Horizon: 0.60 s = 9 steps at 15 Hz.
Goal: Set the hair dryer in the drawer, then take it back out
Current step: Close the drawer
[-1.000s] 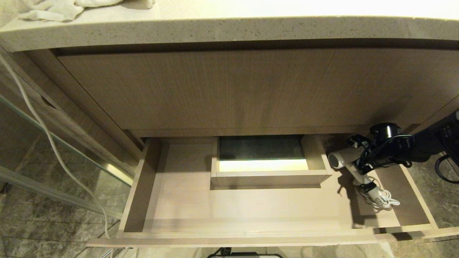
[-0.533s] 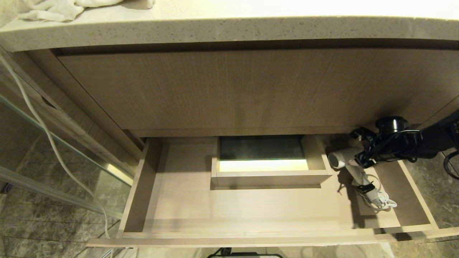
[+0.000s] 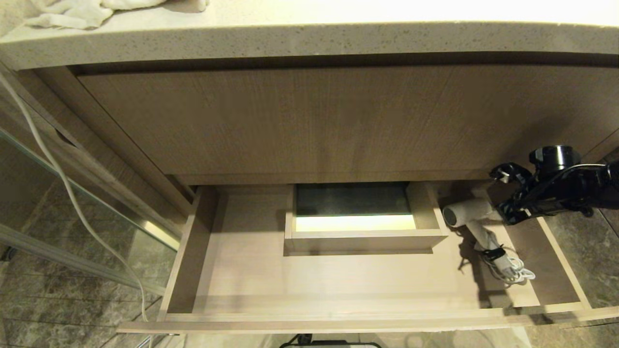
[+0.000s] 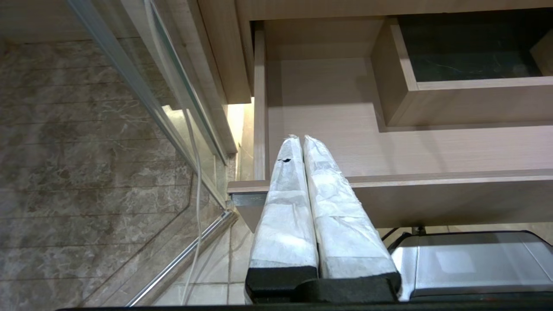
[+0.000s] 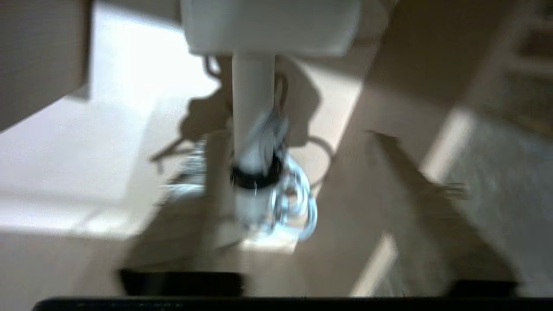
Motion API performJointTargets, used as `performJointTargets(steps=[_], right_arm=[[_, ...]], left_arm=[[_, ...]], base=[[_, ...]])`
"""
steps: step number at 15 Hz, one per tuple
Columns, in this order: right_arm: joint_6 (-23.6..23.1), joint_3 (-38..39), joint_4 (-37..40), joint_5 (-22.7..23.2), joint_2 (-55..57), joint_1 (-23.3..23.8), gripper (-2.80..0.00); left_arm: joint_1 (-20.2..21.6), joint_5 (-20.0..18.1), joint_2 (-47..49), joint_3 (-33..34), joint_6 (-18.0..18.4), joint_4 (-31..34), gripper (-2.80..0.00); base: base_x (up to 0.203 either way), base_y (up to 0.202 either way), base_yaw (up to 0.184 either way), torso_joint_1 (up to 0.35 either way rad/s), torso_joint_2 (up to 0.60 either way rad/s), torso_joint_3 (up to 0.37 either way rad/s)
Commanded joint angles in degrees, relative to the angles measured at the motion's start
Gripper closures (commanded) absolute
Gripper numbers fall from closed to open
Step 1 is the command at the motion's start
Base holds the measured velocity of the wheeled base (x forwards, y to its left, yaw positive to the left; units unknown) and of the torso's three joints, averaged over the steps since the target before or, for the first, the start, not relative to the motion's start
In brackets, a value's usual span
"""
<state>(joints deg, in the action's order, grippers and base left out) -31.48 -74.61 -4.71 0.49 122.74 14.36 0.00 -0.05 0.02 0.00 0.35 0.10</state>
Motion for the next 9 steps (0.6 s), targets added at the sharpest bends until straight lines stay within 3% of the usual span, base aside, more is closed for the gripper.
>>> performJointTargets(steps=[1, 5, 9], right_arm=[[0.43, 3.77, 1.89, 0.01, -9.32, -0.23, 0.0], [0.44, 16.99, 6.63, 0.07, -25.64, -0.4, 0.0], [-0.82, 34.95, 19.54, -2.78, -37.76, -0.31, 0.0]], left_arm=[[0.0, 0.05, 0.06, 0.09, 0.0, 0.08, 0.0], [0.0, -0.01, 0.04, 0.09, 0.0, -0.01, 0.0], [0.0, 0.05, -0.01, 0.09, 0.0, 0.04, 0.0]], base=[[0.0, 0.0, 0.0, 0.0, 0.0, 0.0], [0.0, 0.0, 0.0, 0.0, 0.0, 0.0], [0.0, 0.0, 0.0, 0.0, 0.0, 0.0]])
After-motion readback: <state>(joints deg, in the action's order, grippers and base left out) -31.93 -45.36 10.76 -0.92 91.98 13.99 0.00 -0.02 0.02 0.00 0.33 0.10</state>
